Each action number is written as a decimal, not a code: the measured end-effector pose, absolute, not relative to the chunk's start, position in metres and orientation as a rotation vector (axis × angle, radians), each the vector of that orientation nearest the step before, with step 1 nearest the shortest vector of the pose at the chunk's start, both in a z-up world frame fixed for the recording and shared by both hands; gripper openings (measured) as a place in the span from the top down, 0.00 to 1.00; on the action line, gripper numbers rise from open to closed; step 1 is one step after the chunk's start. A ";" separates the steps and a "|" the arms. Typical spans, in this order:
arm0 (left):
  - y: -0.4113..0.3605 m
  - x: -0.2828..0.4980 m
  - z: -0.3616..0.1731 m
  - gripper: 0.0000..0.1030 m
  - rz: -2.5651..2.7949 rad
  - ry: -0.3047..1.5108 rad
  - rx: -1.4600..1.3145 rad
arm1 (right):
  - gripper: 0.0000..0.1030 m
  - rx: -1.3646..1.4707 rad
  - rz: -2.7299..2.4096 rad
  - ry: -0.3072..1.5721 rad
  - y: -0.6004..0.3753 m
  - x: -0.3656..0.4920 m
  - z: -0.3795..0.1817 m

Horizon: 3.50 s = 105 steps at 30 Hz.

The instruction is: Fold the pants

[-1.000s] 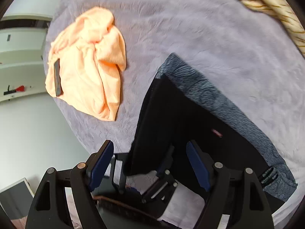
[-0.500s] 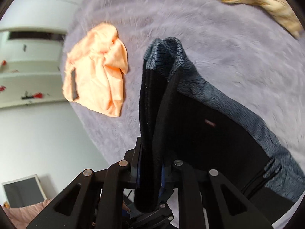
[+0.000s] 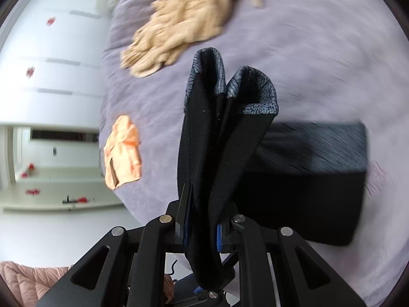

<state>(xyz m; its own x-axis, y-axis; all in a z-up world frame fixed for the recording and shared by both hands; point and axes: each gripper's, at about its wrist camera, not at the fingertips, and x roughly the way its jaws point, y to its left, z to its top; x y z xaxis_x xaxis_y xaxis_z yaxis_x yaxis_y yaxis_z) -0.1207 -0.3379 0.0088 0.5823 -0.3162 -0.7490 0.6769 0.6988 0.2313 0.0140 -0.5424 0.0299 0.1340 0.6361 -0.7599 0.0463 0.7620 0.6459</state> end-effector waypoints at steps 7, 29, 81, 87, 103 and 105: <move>-0.388 -0.120 -0.061 0.57 -0.665 0.931 0.610 | 0.83 0.692 0.338 1.460 -0.607 -0.007 -0.064; -0.201 -0.046 -0.111 0.26 -0.280 1.280 0.261 | 0.70 0.560 0.121 1.446 -0.597 -0.070 -0.061; -0.168 0.018 -0.111 0.00 -0.456 1.509 -0.058 | 0.30 0.513 0.177 1.434 -0.642 -0.043 -0.071; -0.162 0.028 -0.136 0.00 -0.567 1.537 -0.233 | 0.28 0.623 0.337 1.470 -0.655 -0.030 -0.099; -0.172 0.014 -0.100 0.44 -0.591 1.450 -0.319 | 0.67 0.910 0.422 1.402 -0.649 -0.031 -0.105; -0.163 0.011 -0.087 0.44 -0.600 1.442 -0.333 | 0.67 0.938 0.437 1.366 -0.645 -0.037 -0.090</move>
<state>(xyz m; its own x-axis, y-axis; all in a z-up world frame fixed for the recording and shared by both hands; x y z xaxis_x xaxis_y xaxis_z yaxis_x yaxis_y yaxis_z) 0.0114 -0.1631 -0.0872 0.0184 -0.5689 -0.8222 0.1821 0.8105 -0.5567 -0.0374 -0.6452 -0.0895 0.1996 0.7509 -0.6296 0.2467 0.5833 0.7739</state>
